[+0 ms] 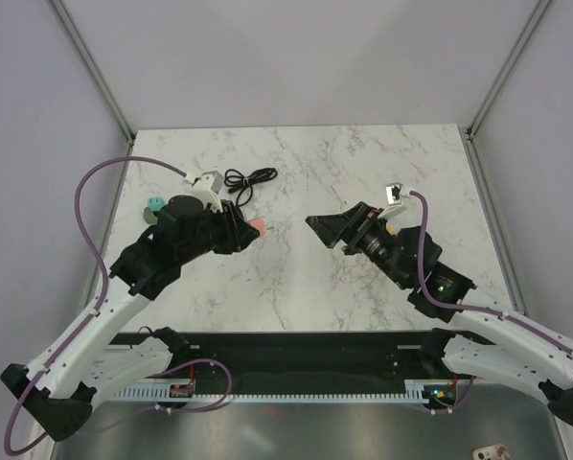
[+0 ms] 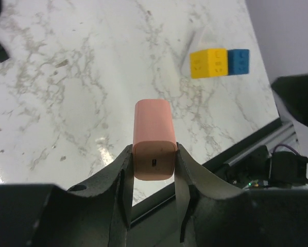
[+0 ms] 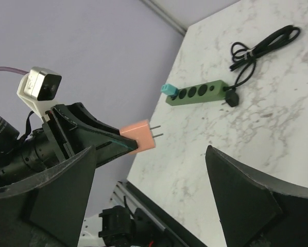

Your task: Insert the plug

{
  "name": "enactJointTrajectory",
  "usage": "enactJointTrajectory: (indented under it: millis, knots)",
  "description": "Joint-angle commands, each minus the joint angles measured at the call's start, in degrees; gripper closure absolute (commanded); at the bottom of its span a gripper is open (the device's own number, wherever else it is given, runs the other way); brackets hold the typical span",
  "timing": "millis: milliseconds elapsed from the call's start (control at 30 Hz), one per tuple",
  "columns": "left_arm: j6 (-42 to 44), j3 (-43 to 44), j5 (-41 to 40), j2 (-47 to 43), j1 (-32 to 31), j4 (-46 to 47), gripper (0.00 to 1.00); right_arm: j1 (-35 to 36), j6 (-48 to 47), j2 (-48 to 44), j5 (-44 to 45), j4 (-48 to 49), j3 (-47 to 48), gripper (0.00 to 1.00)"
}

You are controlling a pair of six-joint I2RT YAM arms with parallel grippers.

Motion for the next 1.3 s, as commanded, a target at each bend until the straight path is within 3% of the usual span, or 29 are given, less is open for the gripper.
enactJointTrajectory:
  millis: [0,133,300,467,600,733,1033,1267]
  knots:
    - [-5.73,4.90,-12.21,0.43,0.48,-3.68,0.98,-0.18,-8.16,-2.69,8.16,-21.41,6.04,0.06]
    - [-9.86,9.82,-15.57,3.76,2.06,-5.25,0.98,-0.18,-5.18,-6.64,9.14,-22.06,3.42,0.06]
    - [-18.99,15.45,-6.95,12.46,11.11,-7.98,0.98,-0.27,-4.73,-9.55,9.67,-22.32,2.44,0.06]
    - [-30.58,22.01,-9.85,18.34,16.02,-12.71,0.98,-0.18,-6.76,-9.90,9.75,-22.93,3.14,0.06]
    - [-40.35,30.47,-18.63,27.03,18.41,-26.06,0.98,-0.18,-7.28,-9.29,11.25,-22.85,3.23,0.06]
    - [-48.86,34.61,-19.43,31.35,22.36,-28.27,0.98,-0.09,-8.86,-7.01,11.34,-22.85,4.81,0.06]
    - [-67.50,39.61,-15.83,41.81,29.83,-36.10,0.98,-0.18,-10.45,-5.24,12.04,-20.66,4.29,0.06]
    - [-74.90,43.40,-9.68,51.38,31.24,-35.49,0.98,-0.09,-12.12,-3.84,12.04,-20.39,4.64,0.06]
